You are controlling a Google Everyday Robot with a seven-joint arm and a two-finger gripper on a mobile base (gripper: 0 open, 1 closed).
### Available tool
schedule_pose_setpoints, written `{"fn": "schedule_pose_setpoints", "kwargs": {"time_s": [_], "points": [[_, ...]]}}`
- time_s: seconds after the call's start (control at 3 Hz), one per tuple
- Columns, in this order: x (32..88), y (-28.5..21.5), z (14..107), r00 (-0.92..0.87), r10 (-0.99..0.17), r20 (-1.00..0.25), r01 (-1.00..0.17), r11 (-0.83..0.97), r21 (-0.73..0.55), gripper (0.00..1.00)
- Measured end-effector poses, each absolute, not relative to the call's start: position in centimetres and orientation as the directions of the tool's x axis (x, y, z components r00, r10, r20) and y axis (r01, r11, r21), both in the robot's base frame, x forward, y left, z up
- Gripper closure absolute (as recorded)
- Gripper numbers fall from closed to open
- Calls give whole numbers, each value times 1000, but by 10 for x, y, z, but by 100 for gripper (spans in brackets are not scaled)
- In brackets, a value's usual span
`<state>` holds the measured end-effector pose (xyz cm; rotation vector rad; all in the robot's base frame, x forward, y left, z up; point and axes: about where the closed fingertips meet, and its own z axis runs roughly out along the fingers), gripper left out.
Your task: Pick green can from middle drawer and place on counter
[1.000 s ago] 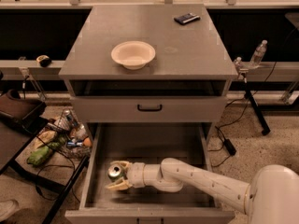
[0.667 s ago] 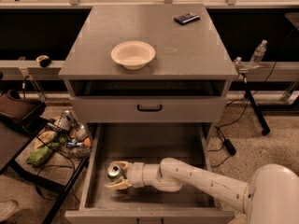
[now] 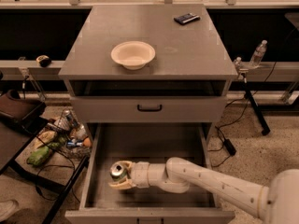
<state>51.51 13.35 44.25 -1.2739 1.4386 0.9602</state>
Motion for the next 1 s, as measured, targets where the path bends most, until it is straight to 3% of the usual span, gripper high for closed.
{"fn": "schedule_pose_setpoints", "kwargs": {"time_s": [0.67, 1.0], "points": [[470, 50, 618, 19, -133, -991, -980, 191, -45, 100], [476, 14, 714, 36, -77, -996, -968, 247, -54, 100]]}}
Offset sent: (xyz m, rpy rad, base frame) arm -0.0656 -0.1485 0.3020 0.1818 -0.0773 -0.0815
